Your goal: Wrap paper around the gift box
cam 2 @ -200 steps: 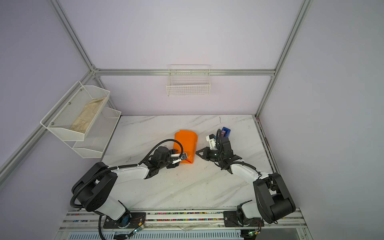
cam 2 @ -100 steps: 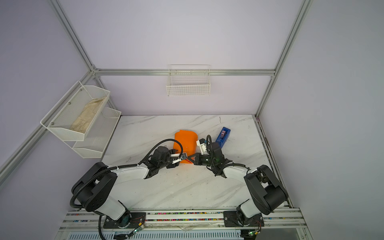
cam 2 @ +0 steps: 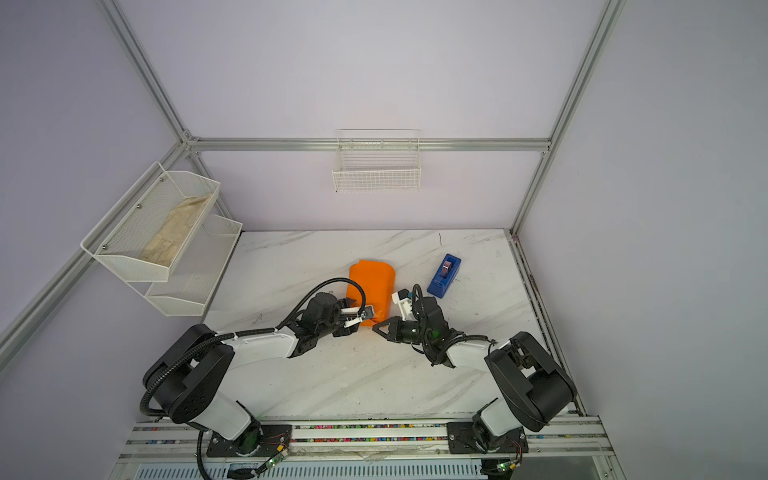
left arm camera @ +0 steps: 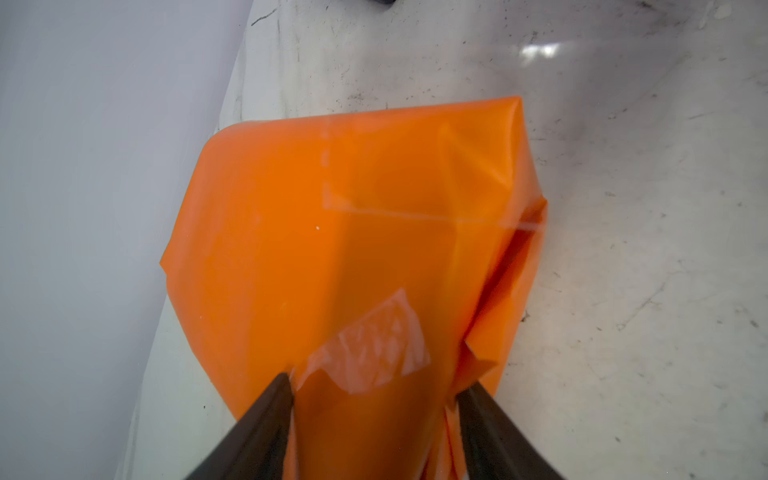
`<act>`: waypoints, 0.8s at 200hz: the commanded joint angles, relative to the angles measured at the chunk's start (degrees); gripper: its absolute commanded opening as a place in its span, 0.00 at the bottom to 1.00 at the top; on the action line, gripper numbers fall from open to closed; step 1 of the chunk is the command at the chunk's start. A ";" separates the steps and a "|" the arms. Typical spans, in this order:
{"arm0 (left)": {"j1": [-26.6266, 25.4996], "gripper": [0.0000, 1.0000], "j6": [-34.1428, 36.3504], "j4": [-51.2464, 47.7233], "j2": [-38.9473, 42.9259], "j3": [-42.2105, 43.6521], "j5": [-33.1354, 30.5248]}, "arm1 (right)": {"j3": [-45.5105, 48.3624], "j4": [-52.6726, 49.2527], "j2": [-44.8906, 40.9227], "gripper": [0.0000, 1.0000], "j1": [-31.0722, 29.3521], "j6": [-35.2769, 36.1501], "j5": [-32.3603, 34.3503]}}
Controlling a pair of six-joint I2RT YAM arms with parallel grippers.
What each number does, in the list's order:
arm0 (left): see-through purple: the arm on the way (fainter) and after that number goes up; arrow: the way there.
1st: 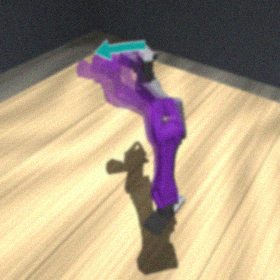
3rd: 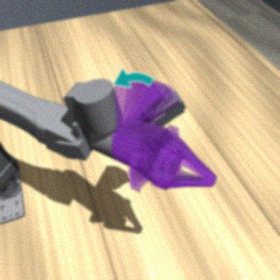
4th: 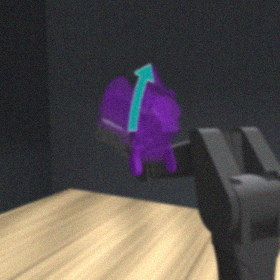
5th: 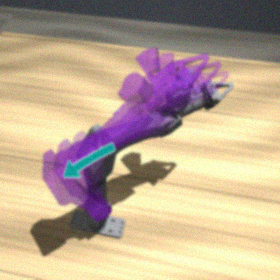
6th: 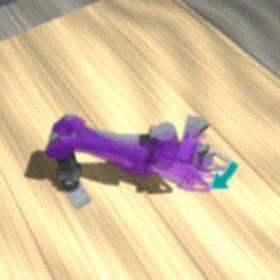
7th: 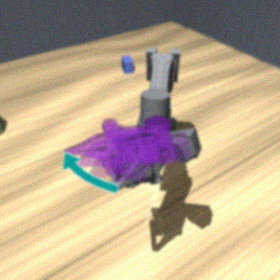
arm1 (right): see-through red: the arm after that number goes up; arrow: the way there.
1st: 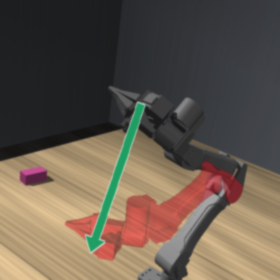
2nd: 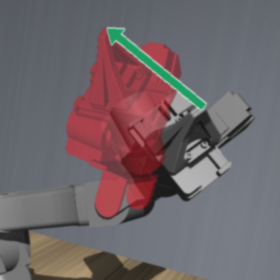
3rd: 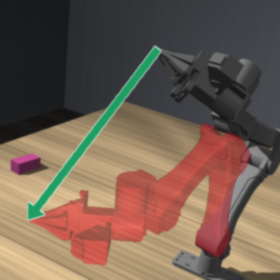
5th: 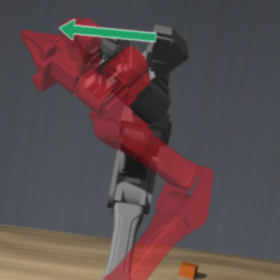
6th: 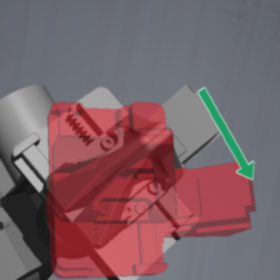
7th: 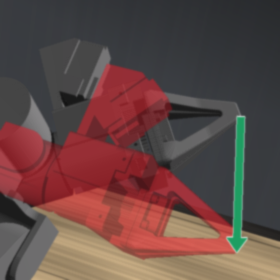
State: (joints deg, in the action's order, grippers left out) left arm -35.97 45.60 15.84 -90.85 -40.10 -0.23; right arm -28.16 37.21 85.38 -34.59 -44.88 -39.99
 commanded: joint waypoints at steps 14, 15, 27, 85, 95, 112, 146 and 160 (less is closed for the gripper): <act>0.37 0.62 -1.14 -3.54 0.13 0.87 1.55 | 0.84 9.58 3.62 0.00 -2.27 -3.51 0.30; 0.37 0.62 -1.09 -3.58 0.09 0.88 1.50 | 0.79 9.74 3.76 0.00 -2.38 -3.53 0.32; 0.37 0.62 -1.05 -3.53 0.15 0.90 1.55 | 0.15 11.90 6.24 0.00 -2.76 -4.12 0.63; 0.38 0.62 -0.98 -3.98 -0.07 0.64 1.63 | -3.51 16.97 12.39 0.00 -3.14 -4.00 2.98; 0.42 0.62 -0.96 -3.99 -0.01 0.63 1.64 | -4.26 16.87 13.15 0.00 -3.11 -3.52 3.07; 0.38 0.62 -0.97 -3.99 -0.03 0.61 1.64 | -5.65 15.30 14.05 0.00 -3.12 -2.18 3.57; 0.37 0.62 -0.87 -4.15 -0.09 0.55 1.72 | -6.85 13.87 14.08 0.00 -3.12 -0.47 3.04; 0.41 0.62 -0.87 -4.23 -0.19 0.44 1.66 | -6.22 13.80 12.15 0.00 -3.29 0.55 3.28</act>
State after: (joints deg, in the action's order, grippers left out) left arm -35.97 45.60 15.79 -90.85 -40.10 -0.19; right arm -34.22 50.37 99.63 -37.41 -46.61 -36.99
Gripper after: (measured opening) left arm 0.617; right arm 0.047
